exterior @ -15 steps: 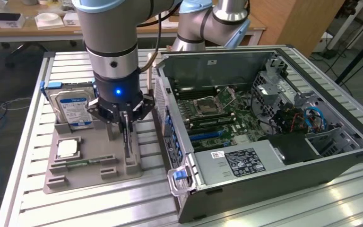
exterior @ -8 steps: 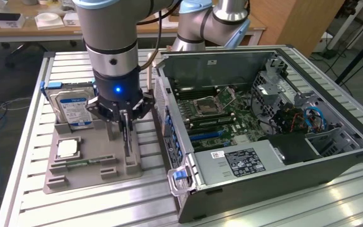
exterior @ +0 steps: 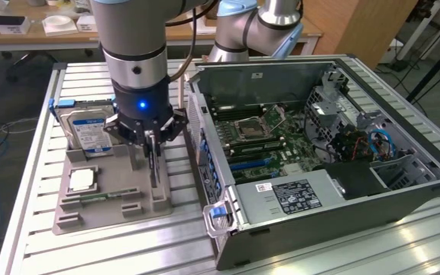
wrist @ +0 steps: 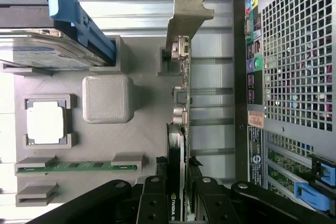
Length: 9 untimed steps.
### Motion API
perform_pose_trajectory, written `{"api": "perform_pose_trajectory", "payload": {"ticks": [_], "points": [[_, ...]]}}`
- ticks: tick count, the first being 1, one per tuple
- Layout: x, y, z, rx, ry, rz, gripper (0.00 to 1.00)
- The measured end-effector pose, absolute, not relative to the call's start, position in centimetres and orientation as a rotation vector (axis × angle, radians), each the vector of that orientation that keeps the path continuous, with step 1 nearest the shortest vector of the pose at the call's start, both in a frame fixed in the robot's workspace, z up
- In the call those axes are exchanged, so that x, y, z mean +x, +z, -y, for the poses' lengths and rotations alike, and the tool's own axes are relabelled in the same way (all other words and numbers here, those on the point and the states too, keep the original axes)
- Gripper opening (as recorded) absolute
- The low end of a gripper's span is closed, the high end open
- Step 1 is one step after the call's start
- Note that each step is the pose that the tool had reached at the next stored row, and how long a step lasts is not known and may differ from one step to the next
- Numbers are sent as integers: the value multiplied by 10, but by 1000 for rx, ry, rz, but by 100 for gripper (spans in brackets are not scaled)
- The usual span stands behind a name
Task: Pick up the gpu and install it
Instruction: 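Pick up the gpu and move the gpu toward the slot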
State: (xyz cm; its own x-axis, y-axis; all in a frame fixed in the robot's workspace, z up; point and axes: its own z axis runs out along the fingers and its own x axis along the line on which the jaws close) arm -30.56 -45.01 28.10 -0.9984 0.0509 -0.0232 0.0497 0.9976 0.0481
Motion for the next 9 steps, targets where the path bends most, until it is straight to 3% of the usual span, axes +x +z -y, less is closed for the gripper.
{"api": "perform_pose_trajectory", "payload": {"ticks": [9], "points": [[-306, 289, 450, 78, 74, -3115, 26]]}}
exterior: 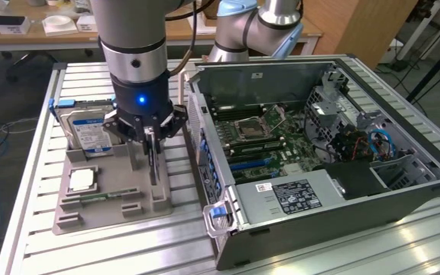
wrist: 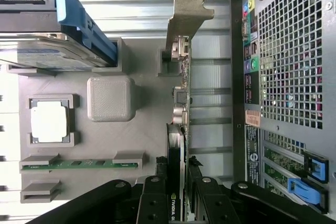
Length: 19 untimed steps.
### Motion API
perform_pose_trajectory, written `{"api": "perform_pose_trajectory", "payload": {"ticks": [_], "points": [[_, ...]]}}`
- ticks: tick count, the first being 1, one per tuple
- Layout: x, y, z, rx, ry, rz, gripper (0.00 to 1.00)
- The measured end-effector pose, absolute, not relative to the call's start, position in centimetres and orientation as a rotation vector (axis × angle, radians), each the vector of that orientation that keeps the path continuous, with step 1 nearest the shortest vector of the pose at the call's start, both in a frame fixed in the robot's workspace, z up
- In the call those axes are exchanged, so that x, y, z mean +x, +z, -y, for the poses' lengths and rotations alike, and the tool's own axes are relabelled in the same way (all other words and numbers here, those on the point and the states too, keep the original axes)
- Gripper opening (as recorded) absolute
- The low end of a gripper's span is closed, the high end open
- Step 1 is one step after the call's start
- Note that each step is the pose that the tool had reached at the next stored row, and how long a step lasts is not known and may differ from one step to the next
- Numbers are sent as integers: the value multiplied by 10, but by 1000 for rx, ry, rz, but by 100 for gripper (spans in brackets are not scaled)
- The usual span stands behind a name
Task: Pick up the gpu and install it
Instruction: 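Pick up the gpu and move the gpu toward the slot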
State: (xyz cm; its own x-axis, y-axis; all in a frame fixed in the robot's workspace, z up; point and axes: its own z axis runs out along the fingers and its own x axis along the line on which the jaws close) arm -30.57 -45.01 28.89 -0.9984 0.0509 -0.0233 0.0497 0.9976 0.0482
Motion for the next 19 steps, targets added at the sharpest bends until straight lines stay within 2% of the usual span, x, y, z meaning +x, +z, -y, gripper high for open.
{"api": "perform_pose_trajectory", "payload": {"ticks": [19], "points": [[-306, 309, 450, 78, 74, -3115, 26]]}}
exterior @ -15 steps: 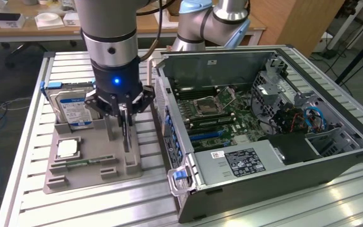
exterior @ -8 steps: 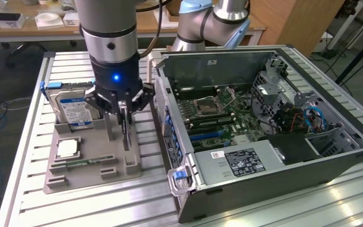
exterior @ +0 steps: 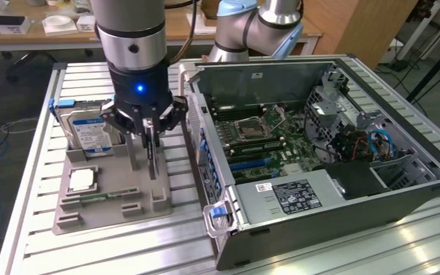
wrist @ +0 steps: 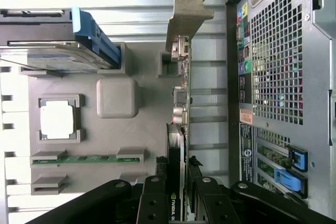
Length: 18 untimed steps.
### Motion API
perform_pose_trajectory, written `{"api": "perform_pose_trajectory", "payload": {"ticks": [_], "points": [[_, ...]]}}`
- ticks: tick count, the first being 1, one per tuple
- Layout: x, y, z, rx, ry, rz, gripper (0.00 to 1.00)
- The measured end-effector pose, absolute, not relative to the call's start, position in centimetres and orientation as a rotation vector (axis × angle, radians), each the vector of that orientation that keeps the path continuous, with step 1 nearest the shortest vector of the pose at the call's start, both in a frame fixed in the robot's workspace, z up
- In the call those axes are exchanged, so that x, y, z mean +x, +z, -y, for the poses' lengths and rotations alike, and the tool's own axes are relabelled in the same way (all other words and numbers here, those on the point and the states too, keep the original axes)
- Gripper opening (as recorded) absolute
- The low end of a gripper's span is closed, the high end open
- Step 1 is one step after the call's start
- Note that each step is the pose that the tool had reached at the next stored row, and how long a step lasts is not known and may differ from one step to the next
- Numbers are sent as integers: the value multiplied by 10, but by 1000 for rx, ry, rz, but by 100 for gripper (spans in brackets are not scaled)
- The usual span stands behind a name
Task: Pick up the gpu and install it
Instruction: 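Pick up the gpu and move the gpu toward the slot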
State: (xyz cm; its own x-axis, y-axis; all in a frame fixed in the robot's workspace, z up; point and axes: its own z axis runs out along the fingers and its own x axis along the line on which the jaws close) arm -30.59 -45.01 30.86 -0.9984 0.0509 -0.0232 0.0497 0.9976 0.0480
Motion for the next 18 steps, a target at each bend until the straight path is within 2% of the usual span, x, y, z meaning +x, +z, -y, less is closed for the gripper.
{"api": "perform_pose_trajectory", "payload": {"ticks": [18], "points": [[-306, 329, 450, 79, 74, -3115, 26]]}}
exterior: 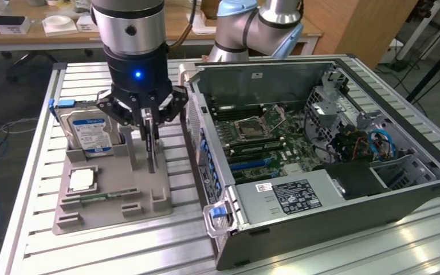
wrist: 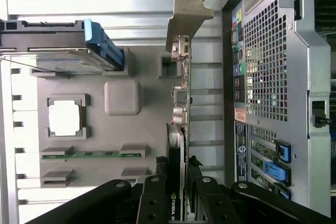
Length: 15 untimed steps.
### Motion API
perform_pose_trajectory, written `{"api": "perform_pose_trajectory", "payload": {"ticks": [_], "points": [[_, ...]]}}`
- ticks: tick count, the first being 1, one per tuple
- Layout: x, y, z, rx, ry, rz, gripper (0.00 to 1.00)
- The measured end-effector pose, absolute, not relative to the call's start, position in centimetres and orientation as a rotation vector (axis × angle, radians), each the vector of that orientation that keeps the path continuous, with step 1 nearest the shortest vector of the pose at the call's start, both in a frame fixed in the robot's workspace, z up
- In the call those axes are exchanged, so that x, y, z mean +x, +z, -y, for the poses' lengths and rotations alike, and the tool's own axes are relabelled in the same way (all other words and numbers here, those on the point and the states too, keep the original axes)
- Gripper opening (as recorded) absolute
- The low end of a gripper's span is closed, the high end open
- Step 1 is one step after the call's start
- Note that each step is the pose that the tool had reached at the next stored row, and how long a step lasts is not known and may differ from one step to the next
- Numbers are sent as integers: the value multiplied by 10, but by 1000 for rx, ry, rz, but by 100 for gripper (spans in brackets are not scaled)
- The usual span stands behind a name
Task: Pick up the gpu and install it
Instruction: 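Pick up the gpu and move the gpu toward the slot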
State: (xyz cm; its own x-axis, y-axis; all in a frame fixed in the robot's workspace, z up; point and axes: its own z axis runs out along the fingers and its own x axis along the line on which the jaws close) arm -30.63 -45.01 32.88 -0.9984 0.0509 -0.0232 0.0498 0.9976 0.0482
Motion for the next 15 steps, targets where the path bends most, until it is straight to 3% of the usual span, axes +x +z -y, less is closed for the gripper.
{"api": "perform_pose_trajectory", "payload": {"ticks": [15], "points": [[-307, 345, 450, 78, 74, -3115, 26]]}}
